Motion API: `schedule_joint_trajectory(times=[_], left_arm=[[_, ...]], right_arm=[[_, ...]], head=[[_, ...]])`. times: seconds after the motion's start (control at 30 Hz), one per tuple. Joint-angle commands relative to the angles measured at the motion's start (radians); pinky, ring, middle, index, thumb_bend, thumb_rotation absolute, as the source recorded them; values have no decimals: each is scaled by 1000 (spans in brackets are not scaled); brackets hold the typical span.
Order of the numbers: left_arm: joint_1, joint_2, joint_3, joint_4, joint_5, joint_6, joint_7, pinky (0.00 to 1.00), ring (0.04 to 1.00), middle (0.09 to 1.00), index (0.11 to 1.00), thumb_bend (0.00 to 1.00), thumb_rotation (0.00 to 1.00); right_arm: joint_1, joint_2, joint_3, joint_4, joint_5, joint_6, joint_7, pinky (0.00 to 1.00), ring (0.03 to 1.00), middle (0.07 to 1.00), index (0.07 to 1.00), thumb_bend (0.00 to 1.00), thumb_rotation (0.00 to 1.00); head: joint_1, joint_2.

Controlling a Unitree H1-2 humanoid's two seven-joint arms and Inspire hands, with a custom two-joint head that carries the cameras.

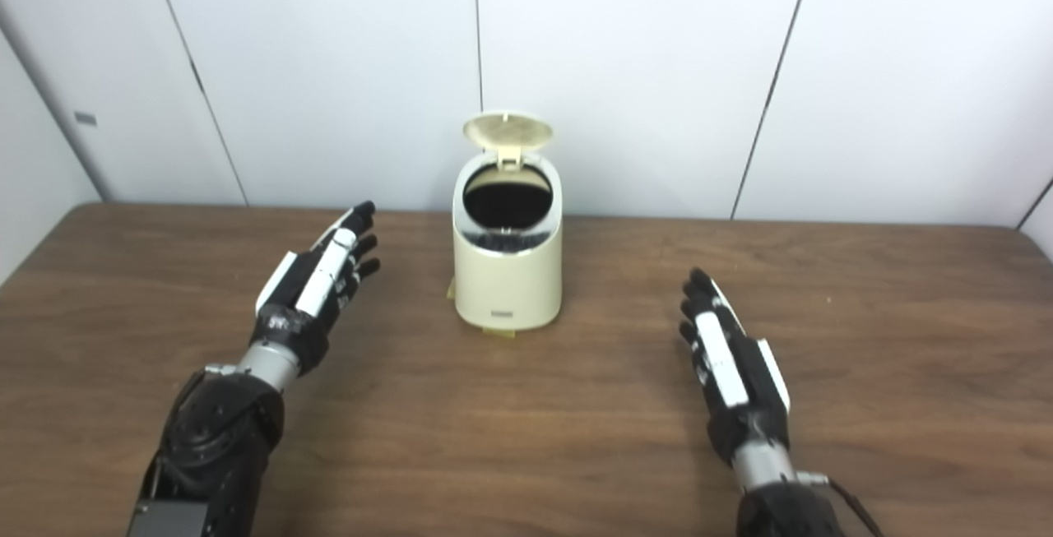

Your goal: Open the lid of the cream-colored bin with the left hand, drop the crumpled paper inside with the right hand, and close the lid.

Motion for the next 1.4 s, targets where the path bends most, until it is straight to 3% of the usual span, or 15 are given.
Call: schedule_joint_trajectory(times=[0.0, 0.17, 0.43, 0.6, 0.77, 0.97, 1.17, 1.37], left_arm=[[-47, 6, -6, 11, 15, -53, 3, 975, 979, 994, 981, 529, 773], [-77, -5, -14, 50, 37, -97, 19, 958, 971, 979, 970, 503, 760], [-172, -16, -14, 122, 46, -125, 30, 966, 973, 972, 961, 523, 738], [-230, -12, -21, 167, 64, -155, 35, 957, 961, 955, 950, 548, 753], [-304, 3, -40, 198, 104, -147, 35, 953, 952, 942, 915, 535, 765], [-367, 4, -43, 220, 119, -138, 40, 950, 950, 940, 926, 539, 768], [-434, 40, -79, 265, 148, -141, 9, 936, 935, 921, 894, 544, 739], [-481, 70, -130, 265, 191, -73, -19, 949, 940, 903, 889, 573, 941]], right_arm=[[-13, 1, -2, 10, 22, -90, 6, 999, 990, 995, 998, 547, 759], [-9, 1, 15, 55, 10, -144, -3, 1000, 988, 993, 1000, 514, 763], [-18, -14, 40, 58, -25, -149, -19, 988, 973, 982, 1000, 512, 789], [-11, -12, 37, 62, 5, -146, -10, 999, 976, 984, 1000, 524, 792], [0, -2, 32, 59, 53, -133, 2, 888, 944, 977, 1000, 530, 713], [4, 0, 41, 70, 61, -139, 4, 921, 931, 979, 1000, 507, 702], [5, 10, 52, 87, 59, -145, 5, 926, 934, 982, 1000, 533, 722], [19, -6, 79, 28, 43, -93, 8, 958, 963, 977, 995, 571, 764]], head=[[2, -14], [-3, -46], [-10, -42], [-4, -35], [6, -28], [21, -15], [20, -10], [39, 15]])
